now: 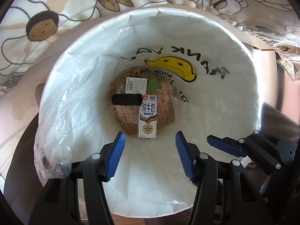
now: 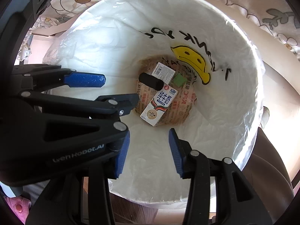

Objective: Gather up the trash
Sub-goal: 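Open the left tool over the bin while the right tool releases the green block, then move both open tools up from the bin back toward the bed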

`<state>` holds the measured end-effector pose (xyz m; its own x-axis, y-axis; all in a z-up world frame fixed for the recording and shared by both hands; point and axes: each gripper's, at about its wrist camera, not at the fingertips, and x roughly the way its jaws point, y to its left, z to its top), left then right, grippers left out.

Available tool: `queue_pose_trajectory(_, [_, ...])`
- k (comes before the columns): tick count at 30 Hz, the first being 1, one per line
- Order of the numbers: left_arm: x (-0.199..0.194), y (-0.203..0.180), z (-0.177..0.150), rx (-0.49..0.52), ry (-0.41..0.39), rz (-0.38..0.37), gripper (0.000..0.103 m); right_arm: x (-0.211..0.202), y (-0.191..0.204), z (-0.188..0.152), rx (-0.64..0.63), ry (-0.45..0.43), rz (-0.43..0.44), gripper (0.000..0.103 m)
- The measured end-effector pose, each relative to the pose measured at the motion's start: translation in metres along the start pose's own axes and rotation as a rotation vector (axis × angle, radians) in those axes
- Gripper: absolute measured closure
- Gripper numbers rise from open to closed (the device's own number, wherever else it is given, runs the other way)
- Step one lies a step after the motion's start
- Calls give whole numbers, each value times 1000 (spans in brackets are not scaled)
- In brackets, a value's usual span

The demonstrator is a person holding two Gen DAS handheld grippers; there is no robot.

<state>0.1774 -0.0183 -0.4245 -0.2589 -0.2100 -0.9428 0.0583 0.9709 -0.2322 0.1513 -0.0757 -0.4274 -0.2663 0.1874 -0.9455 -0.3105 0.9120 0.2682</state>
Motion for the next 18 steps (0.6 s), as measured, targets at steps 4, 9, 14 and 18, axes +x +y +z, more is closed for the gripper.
queue_pose_trajectory(4, [-10, -2, -4, 5, -17, 6, 44, -7, 1, -6, -2, -10, -7, 58])
queue_pose_trajectory(9, [-29, -6, -13, 21, -51, 17, 44, -24, 3, -16, -1, -41, -15, 59])
queue_pose_trajectory(14, [-53, -12, -28, 38, -98, 28, 44, -49, 4, -31, 2, -82, -24, 59])
queue_pose_trajectory(18, [-76, -20, -42, 66, -144, 42, 44, -68, 5, -42, -8, -121, -40, 59])
